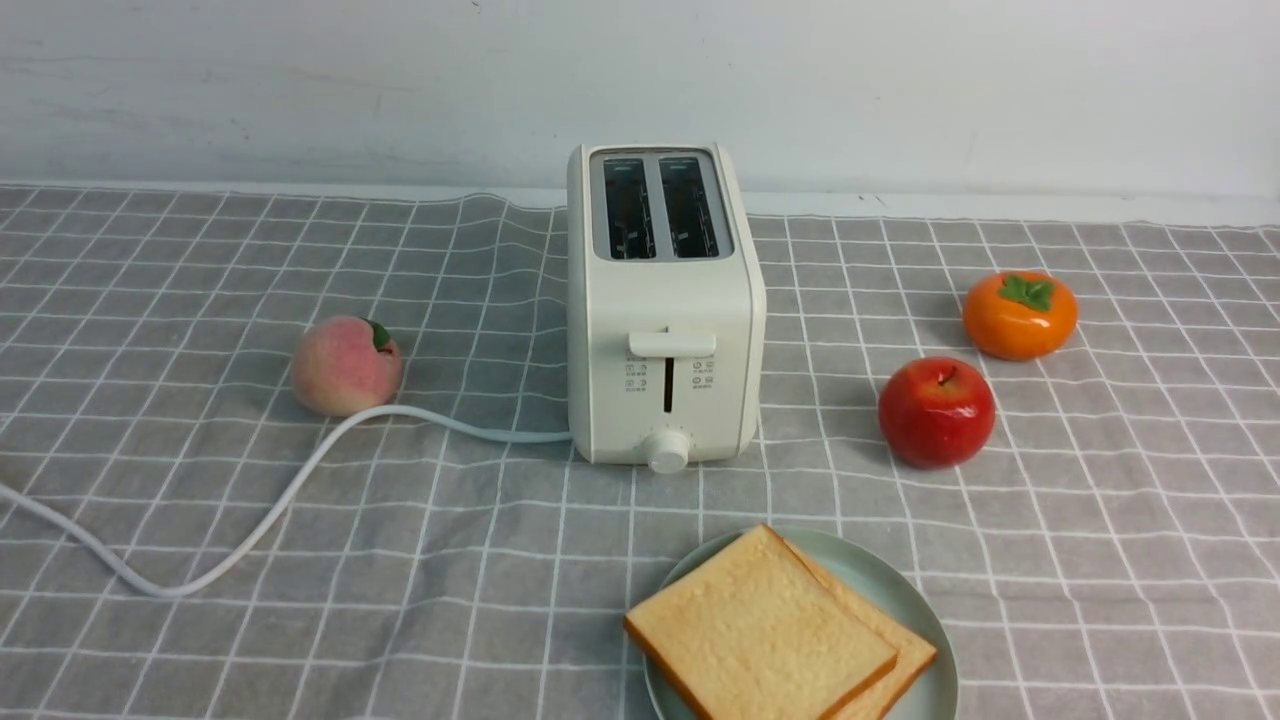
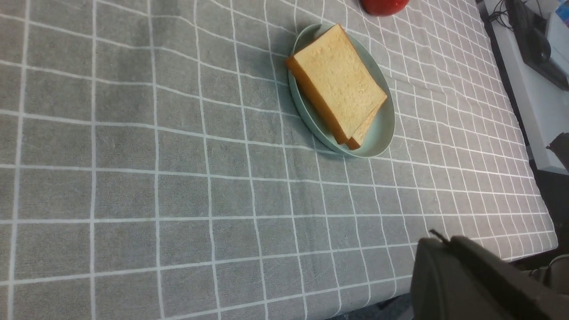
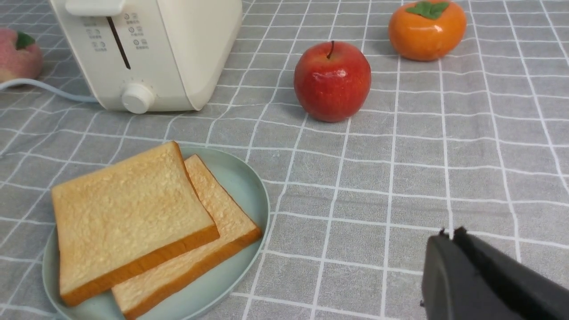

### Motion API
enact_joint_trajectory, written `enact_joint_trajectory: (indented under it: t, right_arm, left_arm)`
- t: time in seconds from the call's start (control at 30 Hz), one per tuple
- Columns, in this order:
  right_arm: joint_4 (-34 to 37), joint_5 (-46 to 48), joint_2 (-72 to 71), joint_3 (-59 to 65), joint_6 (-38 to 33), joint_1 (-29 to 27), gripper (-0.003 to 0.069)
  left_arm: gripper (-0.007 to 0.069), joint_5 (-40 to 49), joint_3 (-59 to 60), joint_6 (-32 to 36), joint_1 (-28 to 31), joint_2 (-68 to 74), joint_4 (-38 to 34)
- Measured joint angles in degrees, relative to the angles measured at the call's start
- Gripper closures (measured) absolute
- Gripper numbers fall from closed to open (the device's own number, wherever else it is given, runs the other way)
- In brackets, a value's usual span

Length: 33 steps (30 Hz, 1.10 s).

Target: Take toasted bread from bread machine on grey coffee table place on plate.

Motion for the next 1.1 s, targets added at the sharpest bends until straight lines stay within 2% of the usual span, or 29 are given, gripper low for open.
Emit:
enact_joint_trajectory:
  t: [0.2, 0.3, 0.37, 0.43, 0.6, 0.73, 0.87, 0.97, 1.1]
  right_arm:
    - [0.00, 0.00, 0.00, 0.00, 0.00, 0.00, 0.0657]
    - [0.00, 0.00, -0.01, 0.02, 0.00, 0.00, 0.0655]
    - [0.00, 0.00, -0.01, 0.02, 0.00, 0.00, 0.0653]
    - [0.00, 0.00, -0.01, 0.02, 0.00, 0.00, 0.0650]
    - [-0.05, -0.04, -0.01, 0.02, 0.00, 0.00, 0.0643]
    - [-0.05, -0.04, -0.01, 0.02, 0.00, 0.00, 0.0644]
    - [-0.17, -0.07, -0.01, 0.06, 0.00, 0.00, 0.0641]
    - [-0.17, -0.15, -0.01, 0.06, 0.00, 0.00, 0.0638]
    - [-0.17, -0.09, -0.01, 0.06, 0.00, 0.00, 0.0634]
  left_arm:
    - [0.0638, -0.84, 1.99, 0.40, 0.00, 0.00, -0.54]
    - [0.0638, -3.06, 5.07, 4.85, 0.00, 0.00, 4.63]
    - [0.0638, -12.12, 10.33, 6.66, 0.78, -0.72, 14.16]
    - [0.0638, -19.98, 14.57, 6.29, 2.92, -2.52, 20.28]
    - [0.0638, -36.66, 26.49, 8.70, 11.36, -9.03, 29.20]
    - [0.0638, -43.20, 35.14, 12.30, 17.00, -12.93, 27.35]
    - [0.0634, -43.87, 42.68, 17.34, 23.79, -13.20, 16.17]
    - [0.0630, -41.51, 43.29, 23.20, 25.10, -13.20, 11.47]
    - [0.0628, -41.16, 43.36, 27.43, 25.24, -13.20, 10.43]
